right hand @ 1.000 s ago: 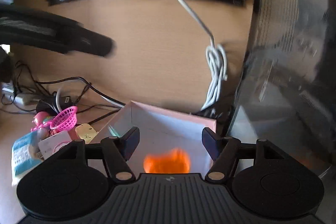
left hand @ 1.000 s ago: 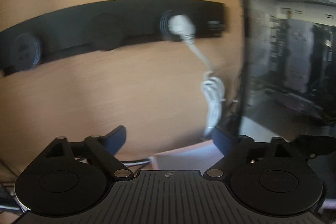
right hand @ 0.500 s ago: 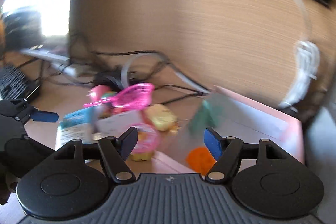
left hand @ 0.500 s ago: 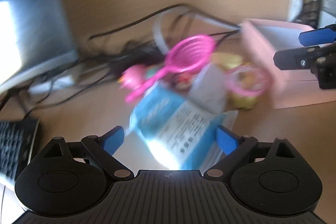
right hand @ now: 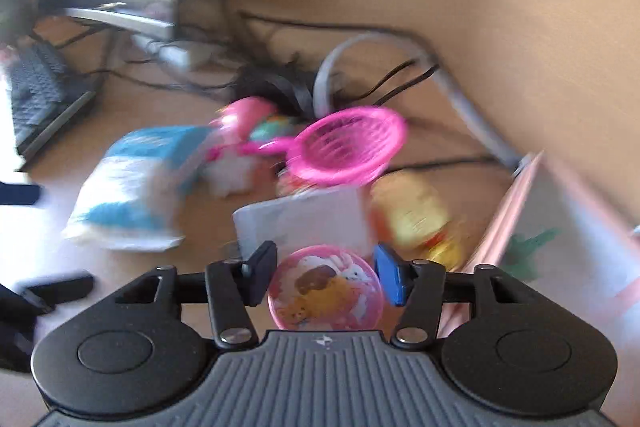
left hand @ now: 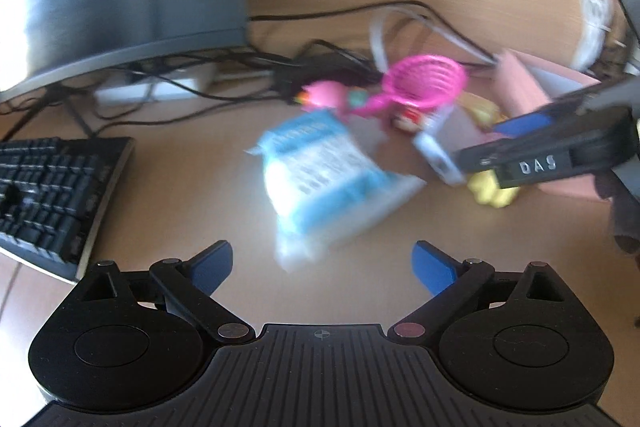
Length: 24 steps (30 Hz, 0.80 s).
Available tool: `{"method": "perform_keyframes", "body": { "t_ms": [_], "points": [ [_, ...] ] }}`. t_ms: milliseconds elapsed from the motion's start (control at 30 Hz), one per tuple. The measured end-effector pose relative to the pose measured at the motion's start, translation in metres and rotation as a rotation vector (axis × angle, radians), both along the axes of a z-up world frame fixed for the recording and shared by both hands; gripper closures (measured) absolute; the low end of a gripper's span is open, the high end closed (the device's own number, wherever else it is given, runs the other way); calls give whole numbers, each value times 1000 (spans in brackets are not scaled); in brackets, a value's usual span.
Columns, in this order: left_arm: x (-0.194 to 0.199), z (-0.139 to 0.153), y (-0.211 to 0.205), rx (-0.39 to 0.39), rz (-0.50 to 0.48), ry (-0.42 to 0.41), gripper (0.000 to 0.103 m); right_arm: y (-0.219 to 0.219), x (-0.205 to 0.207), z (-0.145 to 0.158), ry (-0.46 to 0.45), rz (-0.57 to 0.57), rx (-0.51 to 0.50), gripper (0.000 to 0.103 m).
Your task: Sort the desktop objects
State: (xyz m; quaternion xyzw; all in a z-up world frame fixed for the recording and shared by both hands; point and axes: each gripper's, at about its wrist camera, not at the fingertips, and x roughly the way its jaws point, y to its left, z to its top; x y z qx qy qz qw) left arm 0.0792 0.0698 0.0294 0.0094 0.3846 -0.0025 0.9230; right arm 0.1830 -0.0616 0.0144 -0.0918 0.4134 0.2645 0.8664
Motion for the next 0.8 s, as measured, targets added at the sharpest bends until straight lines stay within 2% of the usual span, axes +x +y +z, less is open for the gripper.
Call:
{"method": "perform_keyframes", "body": {
  "t_ms": [33, 67, 100, 133, 233, 267, 333, 500, 567, 600, 633, 800],
  "points": [
    [-1, -2, -5, -6, -22, 5, 3, -4, -5, 7, 40, 38, 57, 50],
    [-5, -3, -9, -11, -42, 9, 3, -7, -10, 15, 41, 58, 98, 50],
    [-9, -4, -12, -18, -59, 15, 3, -9, -13, 25, 2, 51, 98, 49],
    [-13, -5, -15, -24, -69, 20, 3, -10, -11, 31, -45, 26, 69, 44],
    [-17, -8, -22, -48, -87, 32, 2, -5, 14, 37, -195, -85, -118, 29],
    [-19, -8, -24, -55, -91, 32, 2, -4, 30, 33, -182, -108, -164, 29],
    [-21, -8, -27, -69, -99, 28, 2, -3, 63, 22, -98, -133, -211, 29],
    [-30, -2, -24, -100, -121, 7, 2, 3, 119, -3, 12, -148, -275, 29],
    [-34, -1, -22, -118, -129, 4, 2, 6, 130, -11, 68, -130, -288, 37],
    [-36, -1, -21, -125, -132, 3, 2, 7, 133, -15, 100, -117, -283, 51],
    [-38, -2, -21, -130, -135, 4, 2, 8, 132, -15, 107, -113, -267, 57],
    [-39, -7, -26, -127, -155, 33, 2, 18, 89, -9, 141, -13, -163, 62]
  ]
}}
